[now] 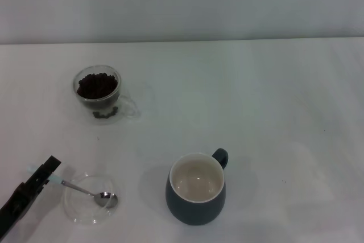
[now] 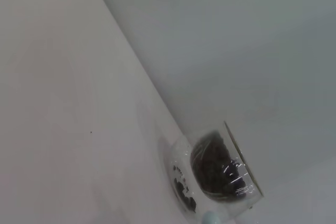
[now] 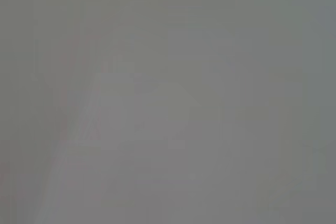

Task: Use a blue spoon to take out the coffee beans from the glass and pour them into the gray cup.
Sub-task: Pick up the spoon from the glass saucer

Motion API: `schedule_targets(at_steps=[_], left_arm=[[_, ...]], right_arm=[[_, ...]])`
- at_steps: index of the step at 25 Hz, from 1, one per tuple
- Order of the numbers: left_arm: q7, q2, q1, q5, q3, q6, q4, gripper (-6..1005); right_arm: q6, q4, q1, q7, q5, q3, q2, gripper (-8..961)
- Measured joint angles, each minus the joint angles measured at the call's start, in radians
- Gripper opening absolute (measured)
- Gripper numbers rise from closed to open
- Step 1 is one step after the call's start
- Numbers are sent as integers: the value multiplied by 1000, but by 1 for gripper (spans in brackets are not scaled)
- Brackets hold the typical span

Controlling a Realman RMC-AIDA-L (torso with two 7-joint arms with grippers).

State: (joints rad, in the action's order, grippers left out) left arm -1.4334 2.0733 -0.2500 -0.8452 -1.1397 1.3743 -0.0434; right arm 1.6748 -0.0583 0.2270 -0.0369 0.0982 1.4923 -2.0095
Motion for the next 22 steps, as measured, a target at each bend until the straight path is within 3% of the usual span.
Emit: schedule_targets(at_steps=[6, 22], left_arm=[[-11, -4, -11, -16, -3, -1, 3, 615], [-23, -5, -14, -25, -11, -29, 11, 578]], right_arm=[[2, 0, 0, -2, 0, 0, 0, 486], [7, 2, -3, -4, 0, 8, -1, 487]])
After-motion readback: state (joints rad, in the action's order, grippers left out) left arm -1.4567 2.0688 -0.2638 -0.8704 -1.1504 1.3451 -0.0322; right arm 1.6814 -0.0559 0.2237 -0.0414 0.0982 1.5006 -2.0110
